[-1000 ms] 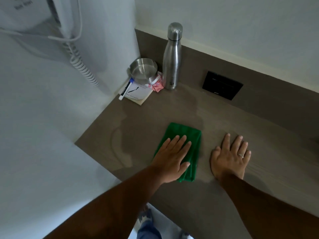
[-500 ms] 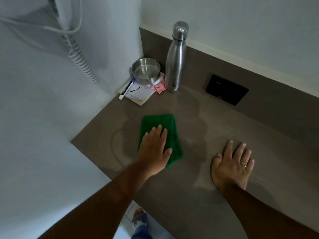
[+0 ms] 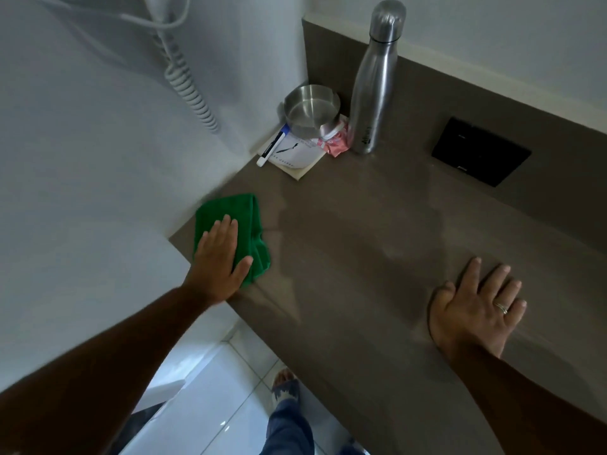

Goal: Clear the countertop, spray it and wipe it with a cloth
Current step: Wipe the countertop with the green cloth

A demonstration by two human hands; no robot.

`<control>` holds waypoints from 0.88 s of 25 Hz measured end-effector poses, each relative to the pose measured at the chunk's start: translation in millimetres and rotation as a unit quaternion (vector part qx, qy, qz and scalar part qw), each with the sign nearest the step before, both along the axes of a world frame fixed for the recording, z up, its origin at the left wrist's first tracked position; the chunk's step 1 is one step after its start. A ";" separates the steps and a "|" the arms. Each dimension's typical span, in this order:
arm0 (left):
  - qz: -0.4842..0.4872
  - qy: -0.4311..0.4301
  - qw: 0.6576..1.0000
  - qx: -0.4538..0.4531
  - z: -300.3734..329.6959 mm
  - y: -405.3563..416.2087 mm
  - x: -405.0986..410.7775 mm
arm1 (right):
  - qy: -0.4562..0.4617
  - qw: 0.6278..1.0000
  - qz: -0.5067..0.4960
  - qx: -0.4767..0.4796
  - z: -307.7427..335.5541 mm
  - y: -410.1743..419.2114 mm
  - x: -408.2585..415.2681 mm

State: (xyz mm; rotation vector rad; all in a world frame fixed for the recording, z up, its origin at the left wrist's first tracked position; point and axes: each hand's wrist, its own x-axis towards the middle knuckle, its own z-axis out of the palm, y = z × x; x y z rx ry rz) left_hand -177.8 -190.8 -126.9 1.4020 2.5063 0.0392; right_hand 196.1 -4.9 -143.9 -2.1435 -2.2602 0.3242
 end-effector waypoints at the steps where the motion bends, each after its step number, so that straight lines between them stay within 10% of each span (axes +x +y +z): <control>1: -0.029 -0.012 0.999 -0.008 1.1 -28.2 13.8 | -0.001 1.000 0.001 -0.001 0.2 0.2 0.1; 6: -0.144 -0.007 0.988 -0.055 10.3 -47.9 -3.3 | -0.017 1.000 -0.014 -0.021 0.0 0.6 -1.3; 11: -0.019 0.049 0.998 -0.014 7.8 25.9 34.1 | -0.036 0.999 -0.017 -0.033 0.5 1.1 -3.1; 17: -0.294 -0.045 0.953 0.057 -12.5 -27.2 244.0 | -0.016 0.999 -0.003 -0.029 0.3 -0.7 -1.3; 22: -0.367 -0.008 0.929 0.034 -5.8 3.5 173.7 | -0.024 0.999 0.005 -0.026 -0.1 0.0 1.9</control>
